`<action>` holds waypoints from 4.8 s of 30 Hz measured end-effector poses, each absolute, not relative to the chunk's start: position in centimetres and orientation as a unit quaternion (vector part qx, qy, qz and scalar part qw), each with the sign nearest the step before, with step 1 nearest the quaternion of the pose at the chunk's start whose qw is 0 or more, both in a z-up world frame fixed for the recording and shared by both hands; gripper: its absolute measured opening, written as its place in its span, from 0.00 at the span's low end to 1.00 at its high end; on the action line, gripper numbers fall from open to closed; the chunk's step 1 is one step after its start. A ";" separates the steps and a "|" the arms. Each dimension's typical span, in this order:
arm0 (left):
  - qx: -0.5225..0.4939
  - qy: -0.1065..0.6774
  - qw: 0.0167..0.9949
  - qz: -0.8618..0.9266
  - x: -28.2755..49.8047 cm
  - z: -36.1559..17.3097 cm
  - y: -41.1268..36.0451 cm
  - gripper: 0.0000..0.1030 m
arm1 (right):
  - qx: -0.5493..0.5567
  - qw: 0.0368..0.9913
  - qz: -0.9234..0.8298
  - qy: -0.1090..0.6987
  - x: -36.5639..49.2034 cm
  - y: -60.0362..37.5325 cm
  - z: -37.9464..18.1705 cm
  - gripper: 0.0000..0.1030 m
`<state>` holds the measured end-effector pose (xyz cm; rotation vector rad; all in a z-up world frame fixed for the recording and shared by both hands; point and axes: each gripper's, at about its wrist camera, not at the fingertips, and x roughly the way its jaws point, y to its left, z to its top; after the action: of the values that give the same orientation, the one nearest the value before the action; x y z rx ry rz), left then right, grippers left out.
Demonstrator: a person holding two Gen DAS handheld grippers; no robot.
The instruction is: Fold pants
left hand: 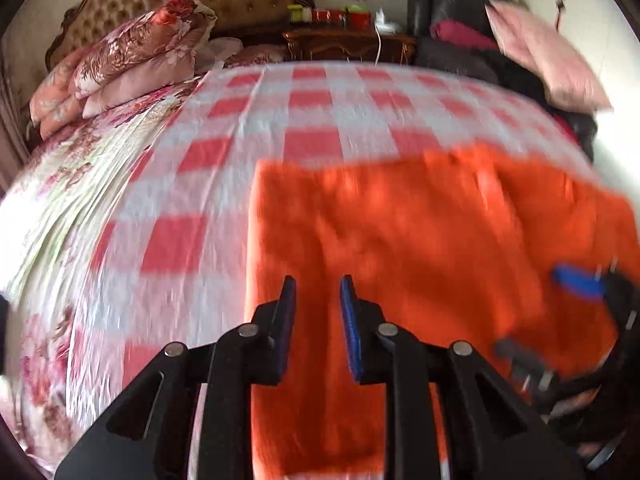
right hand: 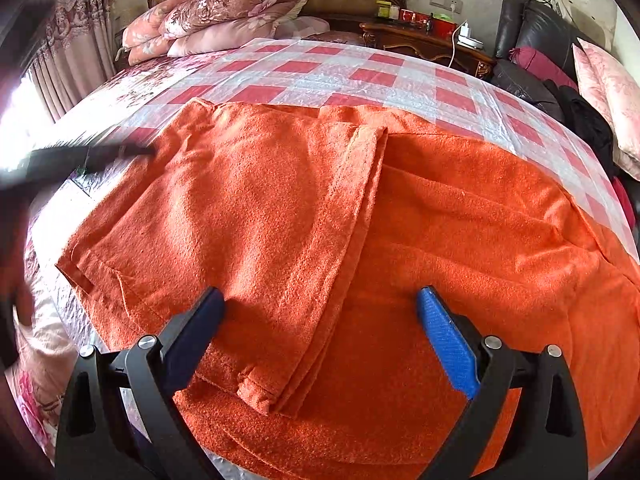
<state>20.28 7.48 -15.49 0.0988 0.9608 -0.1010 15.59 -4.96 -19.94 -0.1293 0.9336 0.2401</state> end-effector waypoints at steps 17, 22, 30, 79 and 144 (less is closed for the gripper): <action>0.006 0.426 0.905 0.015 12.7 -15.3 14.6 0.60 | -0.044 0.874 0.075 0.479 15.7 -5.0 -19.7 0.93; -0.084 0.407 0.909 -0.005 11.9 -14.8 16.5 0.56 | -0.050 0.890 0.066 0.449 15.8 -4.8 -16.9 0.93; -0.271 0.423 0.861 -0.079 12.6 -17.4 19.1 0.40 | -0.098 0.890 0.070 0.440 19.6 -2.2 -16.3 0.92; -0.450 0.447 0.763 -0.123 14.0 -20.9 20.2 0.07 | -0.122 0.851 0.146 0.489 25.0 1.4 -18.9 0.95; 0.353 0.220 0.879 -0.231 5.6 -15.6 -29.3 0.19 | 0.226 0.791 0.165 0.543 22.5 -31.9 -17.7 0.53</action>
<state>5.62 -29.34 -15.56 0.7364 0.4593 -0.4823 22.55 -31.90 -17.66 0.4859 1.1692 0.3560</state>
